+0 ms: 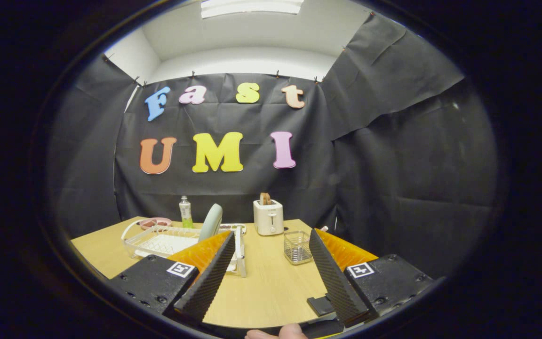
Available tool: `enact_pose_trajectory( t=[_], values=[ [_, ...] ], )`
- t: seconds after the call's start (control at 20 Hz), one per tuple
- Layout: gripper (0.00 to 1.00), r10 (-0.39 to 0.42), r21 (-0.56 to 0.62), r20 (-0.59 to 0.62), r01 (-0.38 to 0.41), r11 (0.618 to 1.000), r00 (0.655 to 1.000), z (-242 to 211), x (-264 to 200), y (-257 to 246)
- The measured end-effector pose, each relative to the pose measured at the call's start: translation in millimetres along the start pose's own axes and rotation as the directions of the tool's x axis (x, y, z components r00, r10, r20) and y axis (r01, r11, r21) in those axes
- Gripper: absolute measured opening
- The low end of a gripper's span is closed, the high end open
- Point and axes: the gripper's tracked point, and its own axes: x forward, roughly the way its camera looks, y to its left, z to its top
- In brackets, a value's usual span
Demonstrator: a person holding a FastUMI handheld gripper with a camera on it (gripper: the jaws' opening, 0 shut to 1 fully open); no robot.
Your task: Take the plate from the dish rack, then take the spoon from the basket and place it into the plate.
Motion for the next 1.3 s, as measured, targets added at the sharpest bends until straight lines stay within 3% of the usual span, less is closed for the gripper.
enact_pose_trajectory(
  t=[0.45, 0.85, 1.15, 1.3],
  values=[
    [1.0, -0.023, -0.012, -0.033, 0.023, 1.0, 0.999, -10.2, 6.6, -6.3],
    [1.0, 0.01, -0.037, -0.055, -0.012, 0.999, 0.998, -2.6, 18.7, 8.6],
    [1.0, 0.094, -0.151, -0.068, -0.103, 0.983, 0.993, 34.2, 51.7, 48.7],
    [1.0, 0.155, -0.15, -0.109, -0.171, 0.974, 0.982, 45.1, 78.3, 74.2]
  ],
)
